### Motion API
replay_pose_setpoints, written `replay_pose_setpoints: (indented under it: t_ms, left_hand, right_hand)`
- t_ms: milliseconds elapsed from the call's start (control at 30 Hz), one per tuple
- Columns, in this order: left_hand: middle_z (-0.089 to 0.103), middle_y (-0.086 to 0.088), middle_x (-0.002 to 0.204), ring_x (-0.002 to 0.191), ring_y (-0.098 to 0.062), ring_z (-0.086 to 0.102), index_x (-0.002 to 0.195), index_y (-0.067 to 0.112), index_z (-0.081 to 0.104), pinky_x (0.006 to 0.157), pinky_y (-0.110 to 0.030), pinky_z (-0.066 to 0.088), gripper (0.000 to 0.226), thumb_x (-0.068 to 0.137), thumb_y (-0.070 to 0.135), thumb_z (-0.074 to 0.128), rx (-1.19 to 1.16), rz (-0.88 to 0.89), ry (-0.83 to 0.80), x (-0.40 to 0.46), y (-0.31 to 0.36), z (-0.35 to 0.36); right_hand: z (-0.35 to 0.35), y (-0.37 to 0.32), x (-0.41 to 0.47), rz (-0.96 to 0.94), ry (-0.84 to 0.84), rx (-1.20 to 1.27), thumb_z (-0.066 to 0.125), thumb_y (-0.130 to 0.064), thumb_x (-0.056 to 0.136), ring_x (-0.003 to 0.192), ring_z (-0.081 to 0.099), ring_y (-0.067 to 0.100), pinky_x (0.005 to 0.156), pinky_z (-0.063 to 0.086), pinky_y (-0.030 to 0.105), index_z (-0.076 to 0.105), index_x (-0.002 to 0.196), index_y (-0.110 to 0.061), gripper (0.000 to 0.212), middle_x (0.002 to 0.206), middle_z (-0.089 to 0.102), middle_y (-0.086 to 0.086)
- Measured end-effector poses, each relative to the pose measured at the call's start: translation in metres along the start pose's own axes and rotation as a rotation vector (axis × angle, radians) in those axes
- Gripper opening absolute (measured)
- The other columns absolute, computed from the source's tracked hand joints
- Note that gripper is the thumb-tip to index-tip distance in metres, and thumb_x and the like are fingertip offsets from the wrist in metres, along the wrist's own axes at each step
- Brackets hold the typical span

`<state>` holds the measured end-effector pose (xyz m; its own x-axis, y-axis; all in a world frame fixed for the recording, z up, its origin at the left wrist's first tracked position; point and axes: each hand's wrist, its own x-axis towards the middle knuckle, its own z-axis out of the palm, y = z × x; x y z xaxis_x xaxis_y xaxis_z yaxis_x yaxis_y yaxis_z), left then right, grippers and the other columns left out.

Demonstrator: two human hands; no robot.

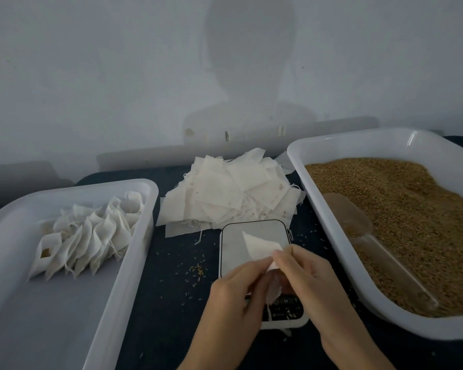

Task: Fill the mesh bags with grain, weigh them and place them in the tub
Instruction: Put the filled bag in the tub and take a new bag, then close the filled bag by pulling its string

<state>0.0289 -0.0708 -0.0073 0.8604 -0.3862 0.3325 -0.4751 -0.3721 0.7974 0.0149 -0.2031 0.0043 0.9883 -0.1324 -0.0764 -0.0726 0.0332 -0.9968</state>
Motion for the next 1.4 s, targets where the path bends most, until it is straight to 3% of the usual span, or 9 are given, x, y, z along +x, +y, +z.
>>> replay_pose_setpoints:
  t_ms: [100,233,400,567,767,933,1067,1200,1400]
  left_hand:
    - [0.068,0.009,0.07,0.058,-0.006,0.057,0.097,0.044,0.071,0.054,-0.017,0.044,0.027,0.096,0.023,0.054,-0.121,-0.178,0.049,0.002,0.003,0.003]
    - [0.072,-0.003,0.075,0.075,-0.03,0.066,0.084,0.034,0.076,0.07,-0.043,0.054,0.02,0.09,0.02,0.062,-0.297,-0.333,0.08,0.005,0.003,0.002]
    - [0.072,-0.002,0.066,0.059,-0.01,0.066,0.07,0.024,0.076,0.056,-0.017,0.05,0.019,0.08,0.009,0.071,-0.361,-0.368,-0.001,0.006,0.001,0.0]
    - [0.076,-0.004,0.084,0.082,-0.018,0.072,0.085,0.021,0.078,0.072,-0.019,0.055,0.017,0.088,0.011,0.064,-0.52,-0.406,-0.111,0.008,0.0,-0.009]
    - [0.069,-0.002,0.072,0.06,-0.01,0.065,0.08,0.019,0.07,0.058,-0.016,0.05,0.015,0.092,0.019,0.061,-0.249,-0.349,0.079,0.005,0.0,-0.004]
    - [0.061,0.001,0.065,0.053,-0.013,0.058,0.078,0.022,0.051,0.048,-0.024,0.046,0.015,0.092,0.02,0.056,0.037,-0.209,0.146,0.002,0.005,0.003]
    - [0.053,0.006,0.062,0.05,-0.013,0.05,0.078,0.015,0.05,0.045,-0.034,0.046,0.017,0.094,0.015,0.054,0.413,0.048,0.157,0.0,0.009,0.009]
    - [0.055,0.003,0.067,0.055,-0.015,0.052,0.075,0.01,0.057,0.043,-0.035,0.046,0.017,0.089,0.014,0.048,0.518,0.22,0.142,-0.006,0.008,0.014]
    - [0.056,0.008,0.067,0.056,-0.01,0.055,0.093,0.035,0.044,0.049,-0.032,0.05,0.018,0.089,0.02,0.053,0.313,-0.06,0.314,-0.007,0.013,0.015]
  right_hand:
    - [0.0,0.004,-0.001,-0.056,-0.016,-0.043,0.065,-0.032,0.084,0.062,0.053,0.01,0.061,0.045,0.024,0.059,0.066,-0.021,0.021,0.062,0.056,-0.005]
    - [-0.002,0.01,-0.001,-0.147,-0.011,-0.156,0.072,-0.032,0.079,0.06,0.052,-0.001,0.056,0.043,0.013,0.058,0.076,-0.021,0.017,0.065,0.056,-0.012]
    - [-0.003,0.011,0.003,-0.132,-0.029,-0.247,0.065,-0.023,0.085,0.061,0.052,-0.003,0.06,0.043,0.011,0.057,0.07,-0.023,0.017,0.065,0.057,-0.012]
    - [-0.009,0.005,0.005,-0.113,-0.052,-0.225,0.066,-0.029,0.086,0.072,0.062,0.001,0.065,0.046,0.015,0.066,0.074,-0.025,0.012,0.074,0.066,-0.01]
    - [-0.008,0.005,0.001,-0.243,0.109,-0.463,0.064,-0.018,0.088,0.074,0.062,-0.002,0.06,0.048,0.01,0.059,0.08,-0.025,0.012,0.074,0.064,-0.008]
    - [-0.002,0.006,-0.009,-0.384,0.189,-0.763,0.061,-0.028,0.088,0.069,0.057,0.003,0.059,0.052,0.026,0.046,0.088,-0.029,0.014,0.079,0.054,-0.014]
    - [0.005,0.006,-0.013,-0.391,0.17,-0.601,0.055,-0.037,0.084,0.078,0.059,0.0,0.06,0.053,0.021,0.047,0.091,-0.03,0.012,0.091,0.053,-0.015]
    - [0.0,0.014,-0.011,-0.257,0.201,-0.324,0.065,-0.013,0.087,0.063,0.062,0.002,0.052,0.048,0.016,0.05,0.08,-0.026,0.022,0.074,0.06,-0.013]
    - [-0.002,0.015,-0.014,-0.649,0.31,-0.642,0.066,0.012,0.077,0.066,0.054,0.011,0.057,0.045,0.022,0.054,0.07,-0.006,0.023,0.079,0.054,0.001]
